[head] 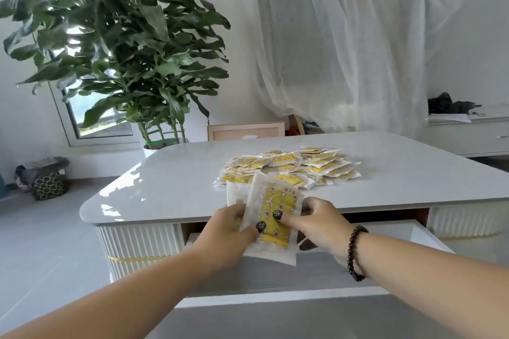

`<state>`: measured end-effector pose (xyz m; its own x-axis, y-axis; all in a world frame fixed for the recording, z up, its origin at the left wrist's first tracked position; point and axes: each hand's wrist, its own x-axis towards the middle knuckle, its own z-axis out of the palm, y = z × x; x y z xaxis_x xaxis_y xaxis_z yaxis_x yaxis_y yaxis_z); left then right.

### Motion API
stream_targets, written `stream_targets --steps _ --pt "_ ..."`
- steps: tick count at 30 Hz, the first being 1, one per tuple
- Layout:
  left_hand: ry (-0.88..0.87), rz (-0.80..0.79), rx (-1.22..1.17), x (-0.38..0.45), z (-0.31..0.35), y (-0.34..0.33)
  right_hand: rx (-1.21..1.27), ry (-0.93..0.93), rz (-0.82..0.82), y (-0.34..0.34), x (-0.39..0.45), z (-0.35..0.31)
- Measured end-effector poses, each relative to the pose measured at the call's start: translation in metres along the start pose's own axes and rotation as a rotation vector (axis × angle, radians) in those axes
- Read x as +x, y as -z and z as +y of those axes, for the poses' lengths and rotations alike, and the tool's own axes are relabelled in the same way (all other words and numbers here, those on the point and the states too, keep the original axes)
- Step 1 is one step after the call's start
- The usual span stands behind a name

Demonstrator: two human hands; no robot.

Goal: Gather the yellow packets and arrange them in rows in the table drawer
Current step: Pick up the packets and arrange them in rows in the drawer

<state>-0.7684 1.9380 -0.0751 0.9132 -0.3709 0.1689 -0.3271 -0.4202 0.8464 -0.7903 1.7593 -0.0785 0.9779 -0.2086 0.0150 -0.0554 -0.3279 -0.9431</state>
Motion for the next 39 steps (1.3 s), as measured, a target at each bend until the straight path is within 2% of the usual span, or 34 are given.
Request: stream_targets --steps 2,5,8,12,16,21,24,27,32,36,39 --pt "-0.017 -0.038 0.071 0.0 -0.003 0.005 -0.058 0.001 -0.01 0.0 0.001 0.001" --pt "-0.057 -0.1 0.22 0.002 -0.008 0.012 -0.258 0.127 0.046 0.002 0.005 -0.001" --pt "-0.064 -0.177 0.327 0.002 -0.013 0.018 -0.442 0.304 -0.058 -0.002 0.007 -0.005" --pt "-0.027 -0.235 0.393 0.001 -0.023 0.024 -0.562 0.367 -0.183 -0.011 0.013 -0.002" --pt "0.086 -0.187 0.214 0.001 -0.024 0.034 -0.441 0.316 -0.209 -0.016 0.023 0.008" --pt "0.223 -0.119 -0.088 0.001 -0.036 0.052 0.186 0.177 -0.18 -0.026 0.025 0.006" --pt "0.306 -0.133 -0.239 0.002 -0.043 0.056 0.301 0.128 -0.18 -0.038 0.029 0.009" --pt "0.31 -0.115 -0.101 0.003 -0.05 0.059 0.099 0.127 -0.224 -0.044 0.033 0.009" --pt "0.248 -0.096 0.24 0.007 -0.053 0.067 -0.453 0.406 -0.271 -0.055 0.037 0.003" --pt "0.219 -0.089 0.397 0.008 -0.055 0.075 -0.56 0.442 -0.445 -0.072 0.052 0.004" --pt "0.229 -0.079 0.431 0.008 -0.057 0.08 -0.521 0.402 -0.583 -0.083 0.064 0.009"
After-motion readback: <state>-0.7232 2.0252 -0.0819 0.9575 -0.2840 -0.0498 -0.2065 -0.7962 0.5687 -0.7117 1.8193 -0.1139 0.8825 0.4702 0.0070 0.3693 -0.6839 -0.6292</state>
